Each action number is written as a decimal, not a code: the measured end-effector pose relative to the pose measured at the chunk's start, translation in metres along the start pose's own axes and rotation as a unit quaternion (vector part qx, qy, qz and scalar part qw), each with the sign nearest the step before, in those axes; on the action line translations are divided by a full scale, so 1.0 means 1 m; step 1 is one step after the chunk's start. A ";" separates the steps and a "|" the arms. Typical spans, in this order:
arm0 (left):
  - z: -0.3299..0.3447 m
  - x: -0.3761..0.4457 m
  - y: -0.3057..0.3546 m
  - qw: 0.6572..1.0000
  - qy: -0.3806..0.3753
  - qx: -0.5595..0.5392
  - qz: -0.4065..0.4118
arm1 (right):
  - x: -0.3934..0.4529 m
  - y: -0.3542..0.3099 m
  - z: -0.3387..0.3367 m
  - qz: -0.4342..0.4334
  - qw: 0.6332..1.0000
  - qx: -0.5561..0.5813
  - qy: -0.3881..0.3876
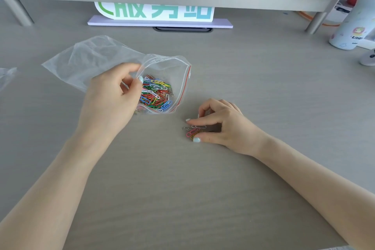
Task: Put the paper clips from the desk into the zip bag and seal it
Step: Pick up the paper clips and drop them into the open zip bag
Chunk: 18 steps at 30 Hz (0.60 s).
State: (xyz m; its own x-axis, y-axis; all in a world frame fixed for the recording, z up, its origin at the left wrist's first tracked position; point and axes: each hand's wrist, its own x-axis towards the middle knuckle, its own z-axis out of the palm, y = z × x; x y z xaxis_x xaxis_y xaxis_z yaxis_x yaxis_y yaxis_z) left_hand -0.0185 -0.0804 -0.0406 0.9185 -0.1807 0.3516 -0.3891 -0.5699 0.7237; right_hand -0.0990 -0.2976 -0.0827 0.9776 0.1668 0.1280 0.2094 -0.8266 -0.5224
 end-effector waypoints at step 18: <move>-0.002 -0.001 0.002 1.000 0.002 -0.007 0.014 | 0.002 -0.015 0.001 -0.066 0.998 -0.013 0.013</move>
State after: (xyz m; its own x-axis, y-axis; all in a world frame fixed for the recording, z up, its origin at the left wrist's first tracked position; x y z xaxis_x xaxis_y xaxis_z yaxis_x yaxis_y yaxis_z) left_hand -0.0199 -0.0796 -0.0379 0.9068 -0.1943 0.3740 -0.4161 -0.5534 0.7215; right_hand -0.0997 -0.2847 -0.0754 0.9407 0.2619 0.2155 0.3355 -0.8124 -0.4770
